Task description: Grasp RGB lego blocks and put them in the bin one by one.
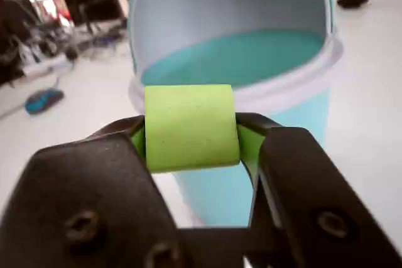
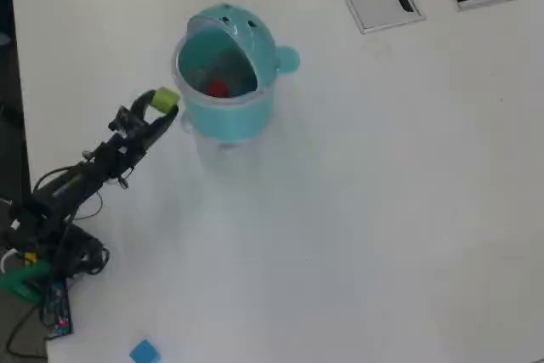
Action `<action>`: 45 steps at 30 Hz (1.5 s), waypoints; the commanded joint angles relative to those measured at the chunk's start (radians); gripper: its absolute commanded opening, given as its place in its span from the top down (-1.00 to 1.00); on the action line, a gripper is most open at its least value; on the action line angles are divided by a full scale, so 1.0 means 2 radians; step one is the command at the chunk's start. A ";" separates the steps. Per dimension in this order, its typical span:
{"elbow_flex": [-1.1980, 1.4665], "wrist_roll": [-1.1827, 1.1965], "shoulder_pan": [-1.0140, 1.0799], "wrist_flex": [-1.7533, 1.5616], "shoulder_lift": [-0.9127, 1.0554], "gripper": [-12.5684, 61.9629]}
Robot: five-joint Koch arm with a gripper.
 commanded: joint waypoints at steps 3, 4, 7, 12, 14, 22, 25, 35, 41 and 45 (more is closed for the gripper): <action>-0.096 0.005 0.000 -0.049 -0.015 0.65; -0.107 0.006 0.000 -0.049 -0.020 0.65; -0.175 0.011 -0.001 -0.064 -0.083 0.65; -0.269 0.009 0.004 -0.076 -0.176 0.65; -0.280 0.010 0.005 -0.086 -0.196 0.65; -0.347 0.010 0.033 -0.101 -0.268 0.64; -0.374 0.009 0.039 -0.102 -0.285 0.62; -0.369 -0.053 0.045 -0.104 -0.289 -0.03; -0.368 -0.099 0.038 -0.119 -0.291 -0.15; -0.347 -0.125 0.036 -0.130 -0.281 -0.18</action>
